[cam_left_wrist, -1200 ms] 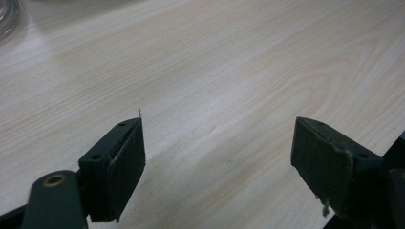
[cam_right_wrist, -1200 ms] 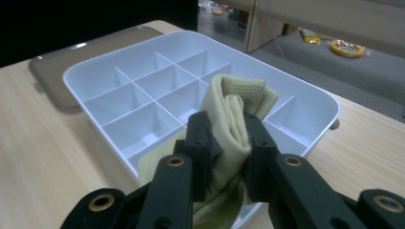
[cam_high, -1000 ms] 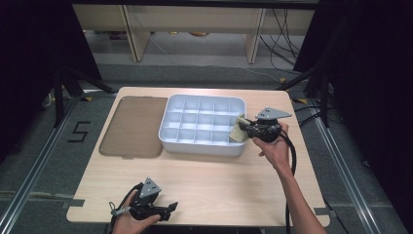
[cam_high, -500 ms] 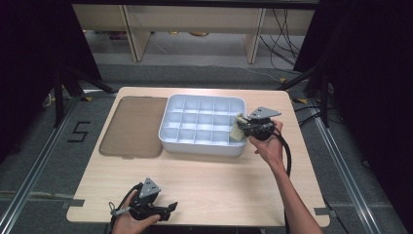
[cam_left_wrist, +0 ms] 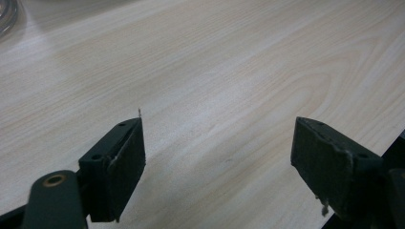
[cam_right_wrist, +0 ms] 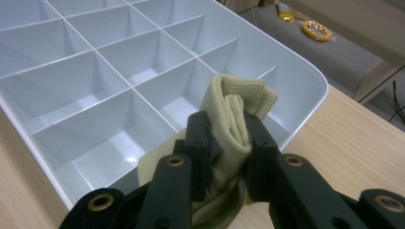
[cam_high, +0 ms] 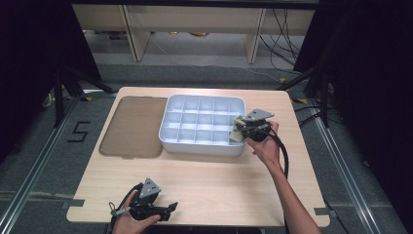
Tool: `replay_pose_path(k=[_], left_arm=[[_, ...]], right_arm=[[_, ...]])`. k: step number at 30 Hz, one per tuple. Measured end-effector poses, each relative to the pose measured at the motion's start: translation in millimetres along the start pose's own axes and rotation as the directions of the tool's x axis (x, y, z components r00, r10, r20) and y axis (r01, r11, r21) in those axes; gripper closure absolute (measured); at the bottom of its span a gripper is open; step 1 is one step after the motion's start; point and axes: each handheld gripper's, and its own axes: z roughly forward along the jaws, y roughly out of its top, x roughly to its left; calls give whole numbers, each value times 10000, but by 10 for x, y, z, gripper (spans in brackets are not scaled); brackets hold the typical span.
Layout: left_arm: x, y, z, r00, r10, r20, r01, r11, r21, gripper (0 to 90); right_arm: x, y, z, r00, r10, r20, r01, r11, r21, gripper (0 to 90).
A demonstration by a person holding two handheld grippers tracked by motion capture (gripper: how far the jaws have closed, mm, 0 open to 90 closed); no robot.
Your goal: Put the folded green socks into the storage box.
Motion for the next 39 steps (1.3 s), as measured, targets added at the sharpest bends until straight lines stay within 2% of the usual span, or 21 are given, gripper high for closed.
replay_pose_path(k=[4,6,7,9,11,12,13,15,18,21,23,27,28,30,31,33,35,36,37,38,39], left_arm=[[-10,1,7,9999,-113,-46,112,9998,-148,187],[-12,3,2,9998,-175,-65,174,9997,-187,187],[-15,3,2,9999,-151,-67,150,9997,-188,187],[-14,0,-2,10000,-44,36,45,9999,-132,187],[-27,-1,9,9998,-206,12,207,9996,-199,187],[-15,1,-4,10000,-1,31,1,10000,-30,187],[-17,1,-3,10000,-25,10,25,10000,-66,188],[-21,0,4,9999,-159,-28,158,9997,-187,189],[-9,-4,4,9998,-147,-93,145,9998,-161,189],[-6,-3,4,9999,-129,-105,128,9999,-117,189],[-11,-5,6,9999,-112,-114,110,9998,-140,189],[-17,-6,10,9998,-161,-109,159,9998,-140,190],[-8,-5,0,10000,8,0,-8,10000,1,190],[-7,-5,0,10000,11,-6,-11,10000,23,190],[-9,-5,3,10000,-44,-1,44,10000,-24,189],[-11,-5,3,10000,-34,4,34,10000,-18,190],[1,-2,-12,9998,208,-44,-207,9996,171,190],[6,2,-21,9996,265,-22,-265,9994,239,190],[6,2,-21,9996,265,-22,-265,9994,239,190],[-16,0,-13,10000,35,-13,-35,10000,-17,190],[-6,1,-16,9999,168,-35,-168,9998,-64,190]], right_arm=[[43,-2,25,9998,-155,126,152,9997,212,755],[76,-10,68,9992,-378,134,372,9984,417,753],[82,-16,85,9976,-673,150,665,9968,454,753],[101,-25,106,9976,-686,91,680,9961,555,753],[115,-38,116,9977,-674,56,669,9954,679,752],[122,-46,128,9975,-702,25,699,9952,692,753],[117,-52,133,9968,-798,91,790,9946,667,753],[115,-60,146,9961,-878,-80,881,9938,676,752],[147,-83,140,9978,-655,-90,660,9941,855,751],[131,-93,162,9968,-793,-97,799,9940,744,751],[138,-114,169,9974,-677,-257,699,9930,953,751],[153,-133,199,9960,-750,-482,801,9902,1140,748],[163,-135,208,9969,-682,-392,721,9912,1113,748],[165,-136,203,9974,-579,-426,627,9909,1195,747],[155,-138,209,9966,-692,-438,739,9903,1173,745],[155,-151,215,9978,-521,-421,570,9907,1237,726],[145,-152,214,9977,-435,-524,501,9899,1324,709],[133,-157,208,9987,-48,-501,112,9916,1285,636],[133,-157,208,9987,-48,-501,112,9916,1285,636],[109,-138,163,9975,188,-679,-117,9945,1037,636],[98,-123,142,9974,245,-681,-182,9956,920,641]])
